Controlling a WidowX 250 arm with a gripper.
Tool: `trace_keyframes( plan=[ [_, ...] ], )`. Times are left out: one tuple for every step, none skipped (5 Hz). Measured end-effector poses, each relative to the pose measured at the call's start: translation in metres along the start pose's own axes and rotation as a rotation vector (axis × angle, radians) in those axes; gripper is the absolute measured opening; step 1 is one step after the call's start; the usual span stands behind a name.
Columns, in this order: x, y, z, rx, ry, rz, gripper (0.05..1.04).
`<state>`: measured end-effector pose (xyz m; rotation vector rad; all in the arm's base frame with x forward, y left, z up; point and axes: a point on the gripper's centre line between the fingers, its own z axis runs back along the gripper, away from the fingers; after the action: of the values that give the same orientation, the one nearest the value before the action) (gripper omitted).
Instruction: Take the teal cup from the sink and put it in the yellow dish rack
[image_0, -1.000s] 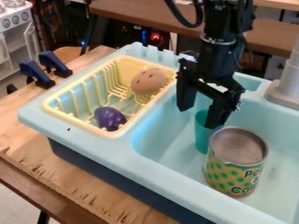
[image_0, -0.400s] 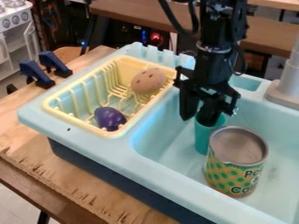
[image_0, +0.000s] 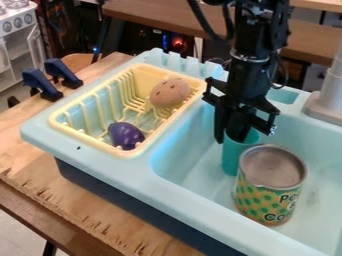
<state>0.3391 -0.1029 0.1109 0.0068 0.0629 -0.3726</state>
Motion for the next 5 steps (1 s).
trace_keyframes(
  plan=[
    [0.001,-0.002,0.002,0.0,-0.001,-0.006,0.128],
    [0.005,-0.004,0.012,0.001,-0.02,-0.01,0.122],
    [0.007,0.001,0.043,-0.014,-0.106,0.025,0.122],
    [0.001,0.012,0.073,-0.066,-0.206,0.063,0.122],
    [-0.011,0.032,0.099,-0.129,-0.296,0.116,0.122]
  ],
)
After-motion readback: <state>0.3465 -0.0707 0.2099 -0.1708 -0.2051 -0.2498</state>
